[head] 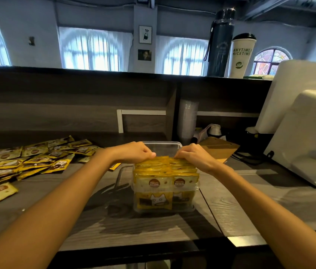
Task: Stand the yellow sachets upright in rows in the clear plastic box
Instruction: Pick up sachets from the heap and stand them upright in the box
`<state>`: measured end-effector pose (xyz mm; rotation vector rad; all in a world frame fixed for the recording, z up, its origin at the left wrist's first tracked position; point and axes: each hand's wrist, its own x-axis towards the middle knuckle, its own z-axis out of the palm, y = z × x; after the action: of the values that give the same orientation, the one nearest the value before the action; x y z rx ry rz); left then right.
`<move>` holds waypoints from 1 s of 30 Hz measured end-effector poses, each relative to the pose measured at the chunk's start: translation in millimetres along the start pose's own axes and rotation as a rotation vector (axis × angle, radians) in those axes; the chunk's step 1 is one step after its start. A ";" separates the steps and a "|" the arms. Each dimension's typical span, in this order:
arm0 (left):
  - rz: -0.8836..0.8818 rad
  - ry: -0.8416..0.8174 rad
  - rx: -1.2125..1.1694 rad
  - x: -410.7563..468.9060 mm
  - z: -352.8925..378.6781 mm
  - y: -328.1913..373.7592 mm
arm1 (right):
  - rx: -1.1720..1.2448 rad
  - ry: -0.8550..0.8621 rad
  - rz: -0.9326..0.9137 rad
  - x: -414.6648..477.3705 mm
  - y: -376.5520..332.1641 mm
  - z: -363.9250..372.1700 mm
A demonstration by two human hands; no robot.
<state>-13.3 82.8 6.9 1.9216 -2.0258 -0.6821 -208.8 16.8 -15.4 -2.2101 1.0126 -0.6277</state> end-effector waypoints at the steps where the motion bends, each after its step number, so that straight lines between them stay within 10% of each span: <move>1: 0.006 -0.002 -0.031 -0.7 1.4 -0.9 | -0.009 0.002 0.012 -0.3 -0.8 -0.1; 21: 0.069 0.526 -0.092 -30.0 -12.6 7.1 | -0.154 0.350 -0.123 -3.1 -55.1 9.0; 30: -0.298 0.896 0.130 -107.3 -21.9 -48.9 | -0.113 0.347 -0.361 -14.5 -151.5 101.3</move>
<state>49.1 184.9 14.4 2.0745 -1.2541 0.2635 -78.1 140.1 18.2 -2.4617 0.8291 -1.1734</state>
